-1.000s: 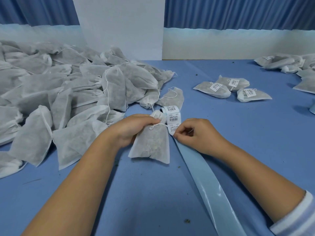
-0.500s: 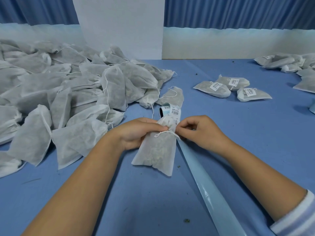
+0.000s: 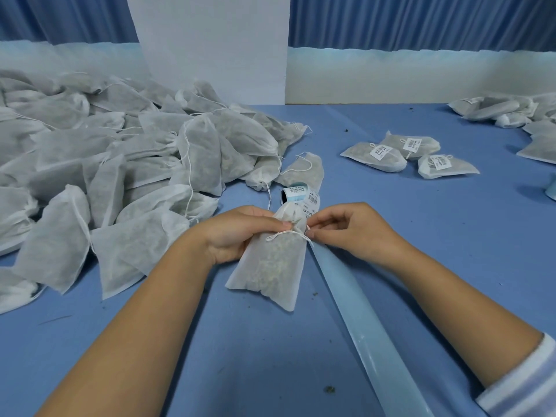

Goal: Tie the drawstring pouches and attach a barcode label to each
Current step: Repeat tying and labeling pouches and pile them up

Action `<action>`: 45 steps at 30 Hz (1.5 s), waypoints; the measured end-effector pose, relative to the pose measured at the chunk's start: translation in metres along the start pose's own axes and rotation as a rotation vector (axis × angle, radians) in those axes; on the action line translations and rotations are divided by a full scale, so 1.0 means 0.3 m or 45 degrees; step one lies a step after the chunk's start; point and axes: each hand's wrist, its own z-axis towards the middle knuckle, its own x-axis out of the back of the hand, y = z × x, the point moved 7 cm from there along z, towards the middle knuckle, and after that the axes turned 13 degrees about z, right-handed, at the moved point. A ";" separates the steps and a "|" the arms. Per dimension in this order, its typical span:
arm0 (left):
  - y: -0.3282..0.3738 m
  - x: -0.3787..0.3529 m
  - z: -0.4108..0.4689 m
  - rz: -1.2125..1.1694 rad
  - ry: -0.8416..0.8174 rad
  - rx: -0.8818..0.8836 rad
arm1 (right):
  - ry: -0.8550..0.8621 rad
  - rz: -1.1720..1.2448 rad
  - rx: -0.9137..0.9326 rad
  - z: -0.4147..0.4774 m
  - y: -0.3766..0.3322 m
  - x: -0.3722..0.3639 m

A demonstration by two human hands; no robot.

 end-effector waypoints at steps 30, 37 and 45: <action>-0.003 0.023 -0.021 0.261 0.041 0.111 | 0.438 0.379 -0.185 0.005 0.044 0.080; 0.002 0.019 -0.028 0.270 0.050 0.116 | 0.603 0.439 -0.196 -0.003 0.038 0.118; 0.075 0.081 -0.057 0.088 0.242 -0.076 | 0.469 0.325 0.012 -0.018 -0.023 0.070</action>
